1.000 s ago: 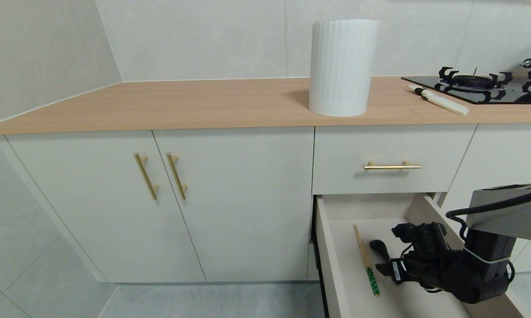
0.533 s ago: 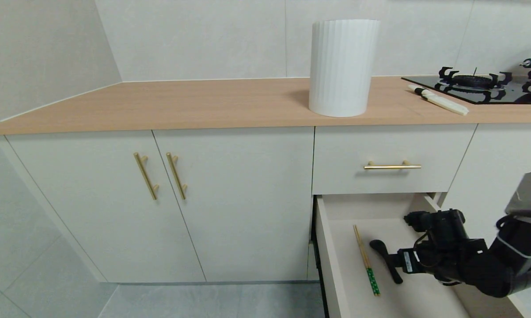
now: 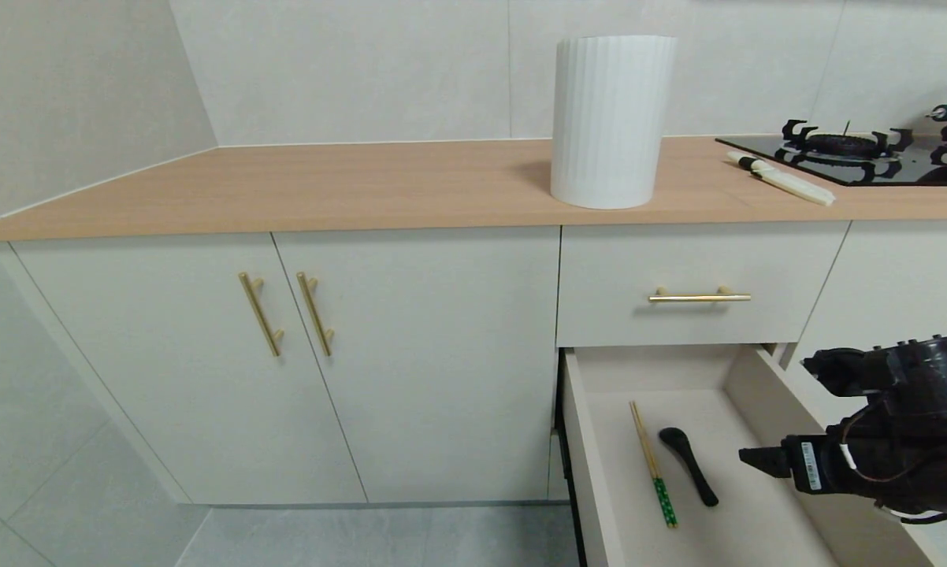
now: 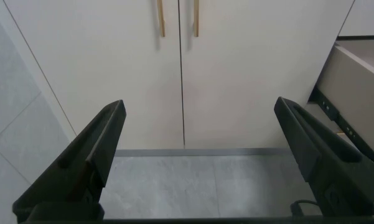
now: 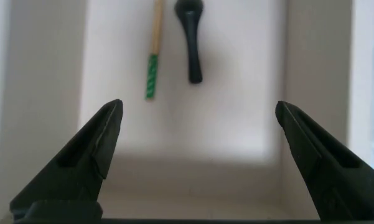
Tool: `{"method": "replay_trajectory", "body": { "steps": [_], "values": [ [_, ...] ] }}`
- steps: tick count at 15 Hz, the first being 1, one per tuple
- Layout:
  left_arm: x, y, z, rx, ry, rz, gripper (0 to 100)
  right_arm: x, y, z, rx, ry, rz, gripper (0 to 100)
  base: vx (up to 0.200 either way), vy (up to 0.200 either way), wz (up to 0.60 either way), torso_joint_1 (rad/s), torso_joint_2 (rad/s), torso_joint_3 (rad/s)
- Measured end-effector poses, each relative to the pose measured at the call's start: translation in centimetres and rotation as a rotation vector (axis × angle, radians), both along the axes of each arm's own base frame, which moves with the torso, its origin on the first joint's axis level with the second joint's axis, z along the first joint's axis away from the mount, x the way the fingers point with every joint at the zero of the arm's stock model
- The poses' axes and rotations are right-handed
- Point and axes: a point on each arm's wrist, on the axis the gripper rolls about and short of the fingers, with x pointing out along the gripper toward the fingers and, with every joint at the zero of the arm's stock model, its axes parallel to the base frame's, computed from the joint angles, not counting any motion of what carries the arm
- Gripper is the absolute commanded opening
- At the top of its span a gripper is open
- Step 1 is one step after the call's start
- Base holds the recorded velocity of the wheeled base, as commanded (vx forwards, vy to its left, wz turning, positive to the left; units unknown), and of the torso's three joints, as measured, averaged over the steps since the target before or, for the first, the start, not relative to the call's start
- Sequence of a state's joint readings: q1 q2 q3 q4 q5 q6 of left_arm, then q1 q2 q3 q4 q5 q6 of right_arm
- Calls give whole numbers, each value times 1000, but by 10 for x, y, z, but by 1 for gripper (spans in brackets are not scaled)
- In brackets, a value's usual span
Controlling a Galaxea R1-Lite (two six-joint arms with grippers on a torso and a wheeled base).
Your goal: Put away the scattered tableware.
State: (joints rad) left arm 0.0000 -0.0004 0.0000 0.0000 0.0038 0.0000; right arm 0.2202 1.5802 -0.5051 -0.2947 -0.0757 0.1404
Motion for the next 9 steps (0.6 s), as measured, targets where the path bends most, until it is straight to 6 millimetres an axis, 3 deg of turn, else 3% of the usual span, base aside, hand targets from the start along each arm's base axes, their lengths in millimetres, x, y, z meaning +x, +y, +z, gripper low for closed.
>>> {"method": "replay_trajectory", "body": {
  "steps": [5, 9],
  "values": [
    [0, 0, 0, 2, 0, 0, 100, -36, 6, 37, -12, -37, 92, 100, 0, 0, 0, 0, 0, 0],
    [0, 0, 0, 2, 0, 0, 100, -49, 5, 46, -34, -51, 134, 100, -200, 0, 0, 4, 5, 5]
  ]
}}
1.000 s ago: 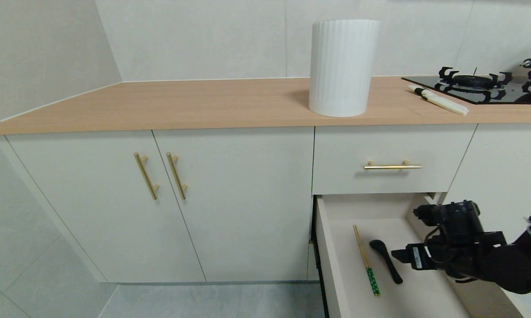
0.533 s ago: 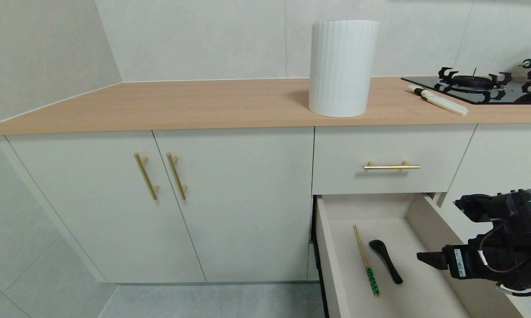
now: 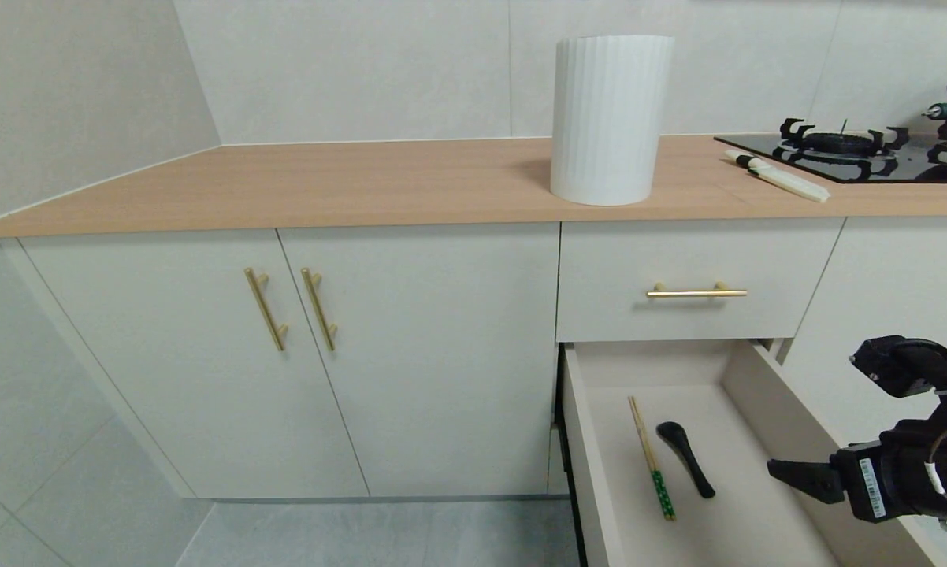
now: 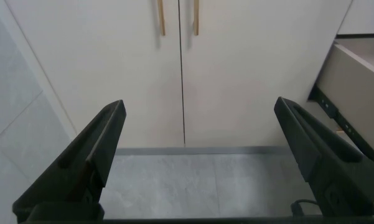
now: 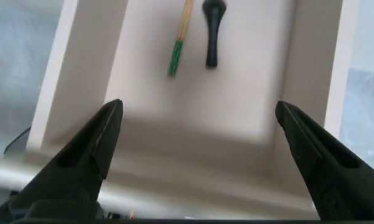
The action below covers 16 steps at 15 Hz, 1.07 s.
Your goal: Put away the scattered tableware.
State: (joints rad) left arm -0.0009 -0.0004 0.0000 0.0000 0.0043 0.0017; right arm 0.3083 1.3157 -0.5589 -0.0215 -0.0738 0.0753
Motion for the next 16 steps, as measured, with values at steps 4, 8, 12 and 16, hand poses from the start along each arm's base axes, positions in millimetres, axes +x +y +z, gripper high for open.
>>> {"method": "replay_trajectory", "body": {
  "steps": [4, 8, 12, 16],
  "values": [
    [0, 0, 0, 0, 0, 0, 100, -10, 4, -4, -27, 78, 41, 100, -100, 0, 0, 0, 0, 5],
    [0, 0, 0, -1, 0, 1, 100, -20, 9, -19, -61, 244, 218, 100, 0, 0, 0, 0, 0, 0],
    [0, 0, 0, -1, 0, 0, 100, -20, 15, -34, -77, 378, 294, 100, 0, 0, 0, 0, 0, 0],
    [0, 0, 0, -2, 0, 0, 100, -3, 23, -54, -78, 498, 233, 100, 0, 0, 0, 0, 0, 0]
  ]
}}
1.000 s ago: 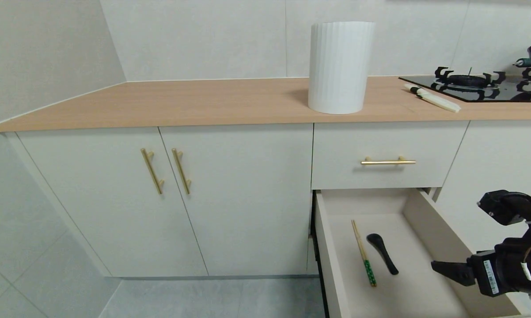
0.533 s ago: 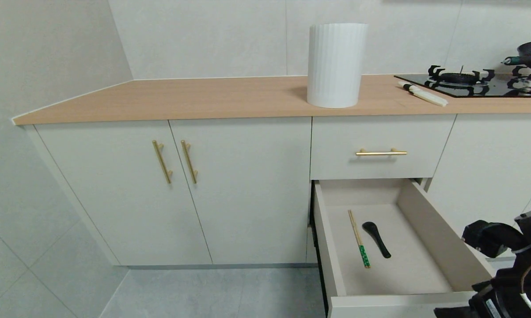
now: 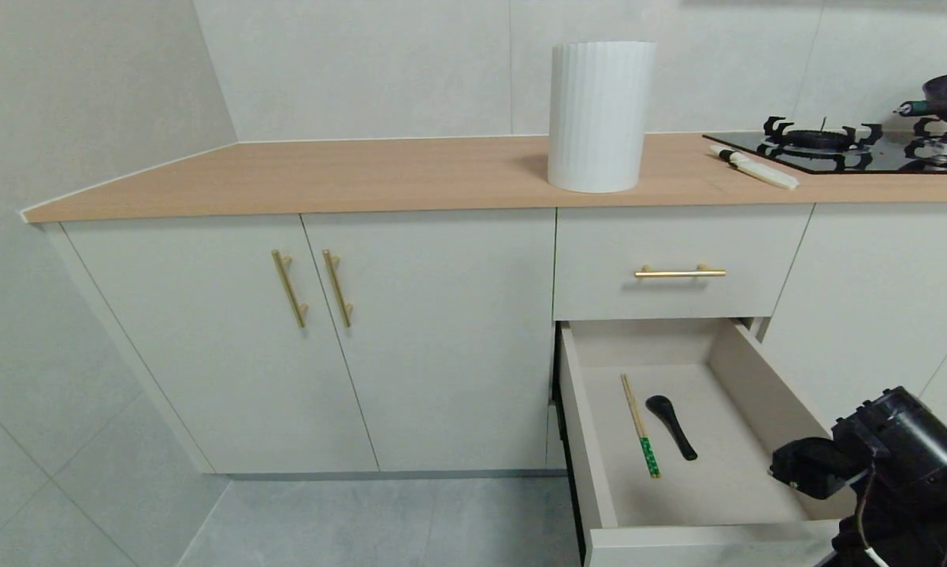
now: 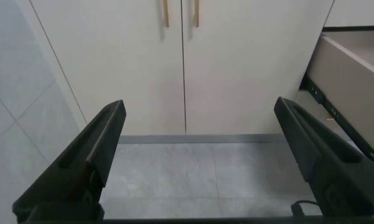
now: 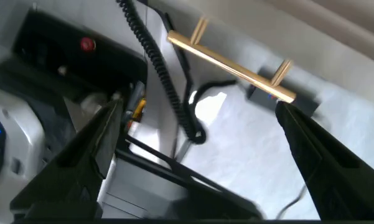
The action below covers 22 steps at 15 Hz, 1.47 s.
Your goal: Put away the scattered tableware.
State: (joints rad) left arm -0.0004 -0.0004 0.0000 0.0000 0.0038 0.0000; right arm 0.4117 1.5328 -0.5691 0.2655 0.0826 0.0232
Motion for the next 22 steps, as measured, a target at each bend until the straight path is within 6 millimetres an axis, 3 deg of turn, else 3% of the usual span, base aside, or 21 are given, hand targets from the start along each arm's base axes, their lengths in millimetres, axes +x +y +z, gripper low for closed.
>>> {"method": "replay_trajectory", "body": {
  "steps": [8, 18, 22],
  "values": [
    [0, 0, 0, 0, 0, 0, 100, 35, 12, -7, -52, 1, -276, 100, 0, 0, 0, 0, 0, 0],
    [0, 0, 0, 0, 0, 0, 100, 73, 16, -19, -25, -120, -355, 100, 0, 0, 0, 0, 0, 0],
    [0, 0, 0, 0, 0, 1, 100, 111, 18, -16, 4, -184, -397, 100, 0, 0, 0, 0, 0, 0]
  ]
}}
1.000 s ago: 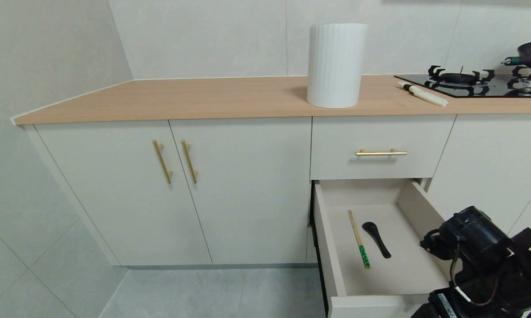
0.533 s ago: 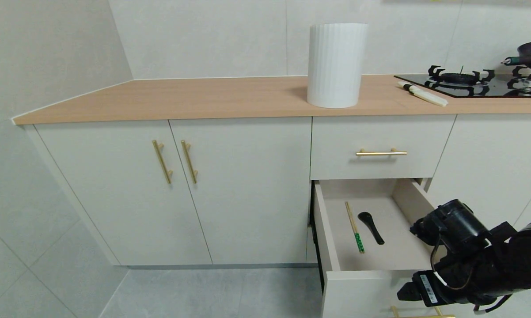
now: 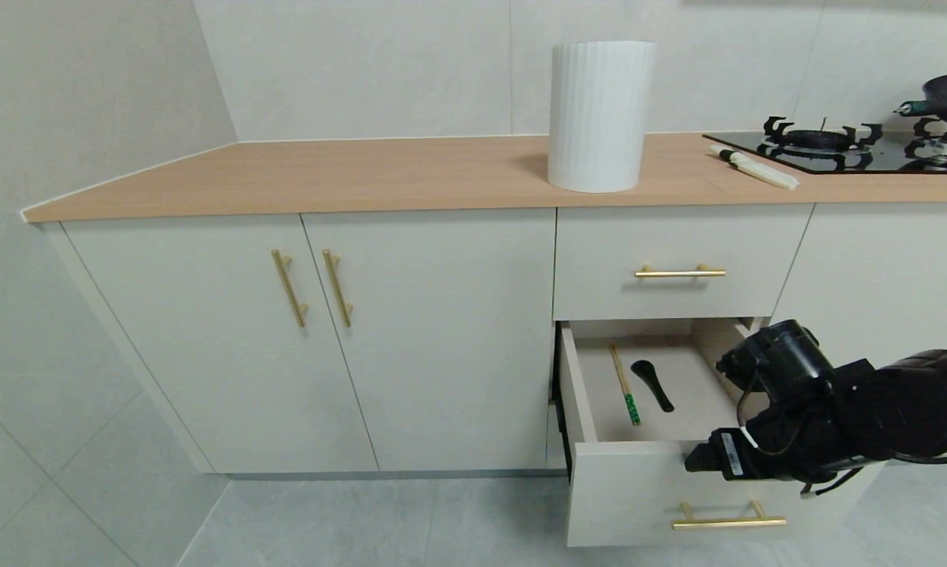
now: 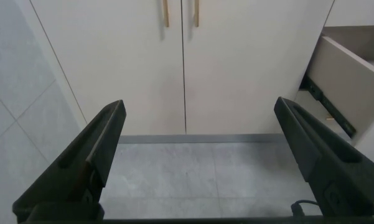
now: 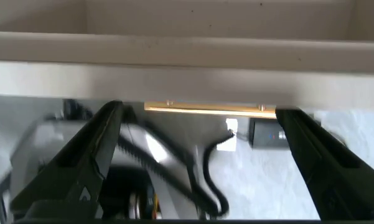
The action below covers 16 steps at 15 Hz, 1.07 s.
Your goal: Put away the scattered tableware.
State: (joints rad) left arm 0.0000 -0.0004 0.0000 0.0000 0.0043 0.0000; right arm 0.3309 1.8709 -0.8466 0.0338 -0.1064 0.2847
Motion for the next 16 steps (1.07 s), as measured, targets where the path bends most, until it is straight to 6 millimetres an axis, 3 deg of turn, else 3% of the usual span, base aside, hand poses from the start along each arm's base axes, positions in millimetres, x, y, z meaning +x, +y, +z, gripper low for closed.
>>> {"method": "replay_trajectory", "body": {
  "steps": [9, 16],
  "values": [
    [0, 0, 0, 0, 0, 0, 100, 88, 10, -11, 14, -173, -51, 100, 0, 0, 0, 0, 0, 0],
    [0, 0, 0, 0, 0, -1, 100, 144, 1, -34, 38, -476, -170, 100, 0, 0, 0, 0, 0, 0]
  ]
}}
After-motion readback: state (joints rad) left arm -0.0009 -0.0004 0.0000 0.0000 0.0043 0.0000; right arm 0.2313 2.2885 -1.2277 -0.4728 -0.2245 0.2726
